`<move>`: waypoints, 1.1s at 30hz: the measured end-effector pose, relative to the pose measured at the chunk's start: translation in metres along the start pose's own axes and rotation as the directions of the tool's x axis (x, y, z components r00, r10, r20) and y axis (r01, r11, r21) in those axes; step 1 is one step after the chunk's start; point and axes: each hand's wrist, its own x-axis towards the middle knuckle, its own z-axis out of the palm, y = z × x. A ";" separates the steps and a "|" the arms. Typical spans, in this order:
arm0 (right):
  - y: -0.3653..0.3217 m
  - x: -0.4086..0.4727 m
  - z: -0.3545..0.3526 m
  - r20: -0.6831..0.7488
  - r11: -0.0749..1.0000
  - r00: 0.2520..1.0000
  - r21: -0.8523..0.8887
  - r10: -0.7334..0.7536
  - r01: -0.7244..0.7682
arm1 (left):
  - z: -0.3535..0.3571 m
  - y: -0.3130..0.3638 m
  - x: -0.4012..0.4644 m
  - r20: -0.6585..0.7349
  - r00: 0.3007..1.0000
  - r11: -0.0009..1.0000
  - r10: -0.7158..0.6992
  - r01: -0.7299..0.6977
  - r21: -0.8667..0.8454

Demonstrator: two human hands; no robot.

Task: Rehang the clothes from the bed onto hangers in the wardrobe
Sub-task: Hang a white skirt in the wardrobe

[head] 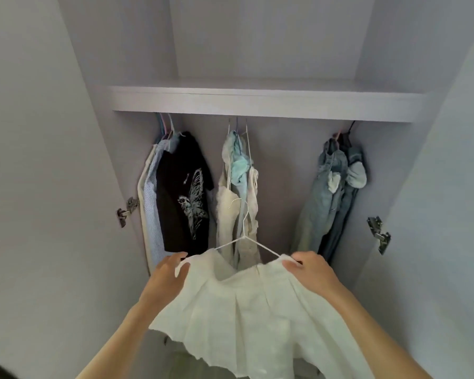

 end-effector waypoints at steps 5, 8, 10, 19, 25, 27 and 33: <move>0.015 0.019 0.006 -0.027 0.934 0.937 0.105 0.347 -0.343 | 0.006 0.007 0.055 0.113 0.991 0.997 0.078 -0.080 0.012; 0.019 0.026 0.011 -0.043 0.887 0.903 0.211 0.428 -0.410 | 0.006 0.008 0.085 0.147 0.981 0.992 0.126 -0.129 0.012; 0.018 0.030 0.012 -0.055 0.861 0.891 0.292 0.450 -0.417 | 0.008 0.009 0.102 0.166 0.975 0.989 0.146 -0.148 0.003; 0.011 0.063 -0.003 -0.234 0.911 0.900 0.287 0.368 -0.297 | 0.035 0.041 0.164 0.145 0.927 0.937 0.345 -0.350 0.008; 0.001 0.120 -0.007 -0.330 0.933 0.906 0.325 0.266 -0.156 | 0.048 0.089 0.207 0.103 0.861 0.838 0.498 -0.508 0.197; -0.002 0.146 -0.010 -0.356 0.941 0.909 0.324 0.218 -0.099 | 0.052 0.104 0.224 0.088 0.842 0.788 0.532 -0.530 0.312; -0.002 0.209 -0.023 -0.455 0.964 0.886 0.263 0.087 0.040 | 0.076 0.154 0.271 0.093 0.811 0.681 0.578 -0.542 0.492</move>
